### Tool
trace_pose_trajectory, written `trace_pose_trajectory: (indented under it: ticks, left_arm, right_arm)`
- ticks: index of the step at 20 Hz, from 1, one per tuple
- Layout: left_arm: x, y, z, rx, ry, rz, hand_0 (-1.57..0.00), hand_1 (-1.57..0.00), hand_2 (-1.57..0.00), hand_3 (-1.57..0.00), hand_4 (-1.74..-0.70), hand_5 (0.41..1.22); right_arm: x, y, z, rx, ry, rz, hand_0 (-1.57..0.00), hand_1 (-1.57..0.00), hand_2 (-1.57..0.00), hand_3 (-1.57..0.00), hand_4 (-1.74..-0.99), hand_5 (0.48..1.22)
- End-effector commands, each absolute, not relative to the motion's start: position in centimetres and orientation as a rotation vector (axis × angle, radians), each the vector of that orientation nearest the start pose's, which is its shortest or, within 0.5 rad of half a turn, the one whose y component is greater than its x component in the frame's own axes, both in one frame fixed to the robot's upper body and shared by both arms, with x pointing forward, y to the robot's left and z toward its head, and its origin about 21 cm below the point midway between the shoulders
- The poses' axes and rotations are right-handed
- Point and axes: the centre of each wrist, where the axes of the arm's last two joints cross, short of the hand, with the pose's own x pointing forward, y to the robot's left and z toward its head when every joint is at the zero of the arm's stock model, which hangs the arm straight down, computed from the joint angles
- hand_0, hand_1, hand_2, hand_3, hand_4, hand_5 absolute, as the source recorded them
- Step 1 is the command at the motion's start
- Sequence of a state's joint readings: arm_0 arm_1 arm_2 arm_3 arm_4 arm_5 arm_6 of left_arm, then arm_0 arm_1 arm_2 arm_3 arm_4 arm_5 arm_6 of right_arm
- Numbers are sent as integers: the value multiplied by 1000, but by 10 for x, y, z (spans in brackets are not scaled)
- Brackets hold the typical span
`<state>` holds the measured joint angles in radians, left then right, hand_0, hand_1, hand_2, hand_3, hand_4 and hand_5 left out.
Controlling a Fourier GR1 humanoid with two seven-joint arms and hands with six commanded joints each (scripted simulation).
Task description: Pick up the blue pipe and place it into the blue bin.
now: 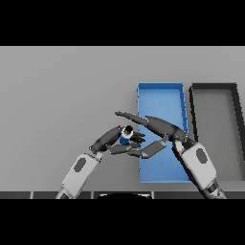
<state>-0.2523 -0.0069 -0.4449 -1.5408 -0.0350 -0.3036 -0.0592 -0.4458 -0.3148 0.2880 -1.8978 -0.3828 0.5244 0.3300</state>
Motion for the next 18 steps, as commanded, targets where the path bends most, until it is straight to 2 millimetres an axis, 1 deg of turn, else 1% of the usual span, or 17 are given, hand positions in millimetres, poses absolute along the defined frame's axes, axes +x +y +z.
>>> trace_pose_trajectory:
  ticks: [1, 3, 4, 6, 7, 8, 9, 10, 11, 12, 13, 14, 15, 16, 17, 18]
  left_arm:
    - [268, 92, 47, -621, -1697, -767, -1571, -1571, -1571, -1571, -1469, 1221]
    - [266, 92, 46, -598, -1695, -771, -1571, -1571, -1571, -1571, -1470, 1221]
    - [269, 91, 49, -583, -1699, -779, -1571, -1571, -1571, -1571, -1469, 1221]
    - [266, 92, 51, -582, -1712, -781, -1571, -1571, -1571, -1571, -1467, 1221]
    - [266, 95, 51, -569, -1697, -786, -1571, -1571, -1571, -1571, -1465, 1221]
    - [268, 98, 51, -551, -1688, -786, -1571, -1571, -1571, -1571, -1462, 1221]
    - [267, 93, 51, -570, -1690, -781, -1571, -1571, -1571, -1571, -1517, 1221]
    - [269, 97, 51, -553, -1657, -787, -1571, -1571, -1571, -1571, -1560, 1221]
    - [266, 97, 51, -549, -1654, -800, -1571, -1571, -1571, -1571, -1595, 1221]
    - [266, 97, 51, -529, -1646, -805, -1571, -1571, -1571, -1571, -1622, 1221]
    - [265, 97, 52, -525, -1649, -796, -1571, -1571, -1571, -1571, -1645, 1221]
    - [266, 95, 51, -546, -1647, -786, -1571, -1571, -1571, -1511, -1662, 1221]
    - [265, 95, 49, -585, -1665, -761, -1571, -1571, -1571, -1523, -1677, 1221]
    - [266, 95, 46, -609, -1675, -736, -1571, -1571, -1571, -1532, -1690, 1221]
    - [265, 94, 46, -617, -1674, -734, -1571, -1571, -1571, -1502, -1699, 1221]
    - [268, 94, 48, -619, -1674, -738, -1571, -1571, -1571, -1490, -1707, 1221]
  right_arm:
    - [275, -157, 185, 630, -1702, 1116, -7, -16, -66, 1, -1223, 540]
    - [281, -149, 187, 625, -1682, 1139, -16, -25, -77, 1, -1196, 526]
    - [283, -143, 190, 628, -1684, 1151, -23, -32, -83, 1, -1186, 521]
    - [289, -135, 193, 639, -1671, 1174, -34, -55, -110, -7, -1192, 507]
    - [290, -132, 189, 644, -1655, 1197, -69, -108, -166, -44, -1204, 497]
    - [293, -128, 192, 642, -1650, 1204, -168, -218, -261, -128, -1233, 487]
    - [295, -125, 192, 656, -1653, 1224, -323, -362, -377, -242, -1278, 485]
    - [293, -119, 195, 680, -1656, 1236, -507, -530, -538, -401, -1331, 489]
    - [294, -118, 191, 684, -1650, 1236, -702, -703, -745, -604, -1406, 500]
    - [295, -117, 190, 684, -1654, 1228, -876, -877, -910, -762, -1467, 518]
    - [294, -116, 190, 693, -1645, 1219, -1015, -1015, -1042, -872, -1514, 550]
    - [292, -114, 187, 711, -1630, 1215, -1126, -1127, -1148, -953, -1551, 596]
    - [291, -110, 186, 731, -1625, 1206, -1215, -1215, -1233, -1021, -1581, 650]
    - [286, -110, 185, 758, -1631, 1186, -1286, -1287, -1300, -1102, -1606, 765]
    - [288, -107, 183, 755, -1631, 1187, -1343, -1343, -1354, -1186, -1628, 856]
    - [289, -106, 184, 759, -1640, 1186, -1389, -1389, -1398, -1250, -1648, 929]
